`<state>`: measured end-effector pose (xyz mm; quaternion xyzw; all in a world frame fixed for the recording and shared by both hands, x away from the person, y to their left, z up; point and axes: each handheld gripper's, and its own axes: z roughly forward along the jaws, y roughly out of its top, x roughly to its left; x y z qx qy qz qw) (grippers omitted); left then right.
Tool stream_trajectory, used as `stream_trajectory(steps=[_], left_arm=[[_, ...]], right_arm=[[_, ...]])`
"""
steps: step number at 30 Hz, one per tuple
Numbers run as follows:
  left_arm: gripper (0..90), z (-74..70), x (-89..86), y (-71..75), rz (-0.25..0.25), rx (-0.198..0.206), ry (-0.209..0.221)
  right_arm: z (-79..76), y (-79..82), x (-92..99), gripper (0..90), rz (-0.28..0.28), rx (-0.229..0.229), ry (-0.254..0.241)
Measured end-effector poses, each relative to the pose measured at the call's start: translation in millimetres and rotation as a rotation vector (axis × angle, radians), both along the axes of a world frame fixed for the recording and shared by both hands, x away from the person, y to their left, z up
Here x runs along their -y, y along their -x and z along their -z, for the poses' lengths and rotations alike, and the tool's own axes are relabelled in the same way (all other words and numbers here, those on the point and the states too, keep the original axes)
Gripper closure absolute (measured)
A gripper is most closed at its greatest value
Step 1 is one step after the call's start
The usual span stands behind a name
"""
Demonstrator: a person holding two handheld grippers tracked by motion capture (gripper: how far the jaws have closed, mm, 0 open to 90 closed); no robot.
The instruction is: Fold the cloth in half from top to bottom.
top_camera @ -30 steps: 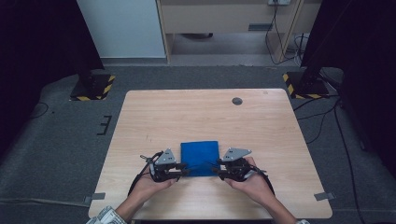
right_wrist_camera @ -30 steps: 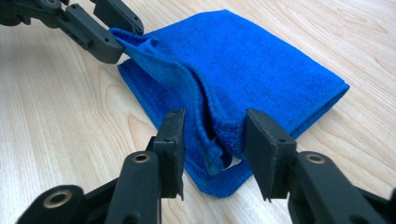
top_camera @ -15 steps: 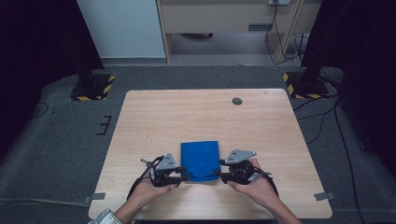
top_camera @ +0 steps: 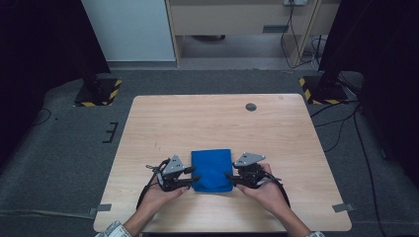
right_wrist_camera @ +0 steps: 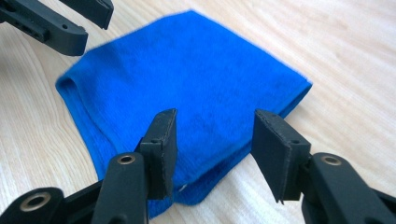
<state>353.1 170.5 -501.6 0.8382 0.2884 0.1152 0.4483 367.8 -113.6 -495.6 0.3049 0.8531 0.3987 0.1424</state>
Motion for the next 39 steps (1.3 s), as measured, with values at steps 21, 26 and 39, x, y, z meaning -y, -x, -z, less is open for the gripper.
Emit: stream_trajectory(steps=[21,26,39], left_arm=[[21.1,6.0,-10.8,2.6,-0.081,0.017,-0.097],[12.2,4.7,-15.4,1.0,-0.117,0.015,-0.081],[7.2,-5.7,-21.2,-18.9,-0.150,0.023,-0.060]], right_arm=[[13.8,-5.6,-0.5,12.9,0.009,0.007,-0.002],[11.5,-14.0,-5.1,9.2,0.055,-0.005,-0.010],[4.2,-28.3,-4.2,8.7,0.085,0.001,-0.014]])
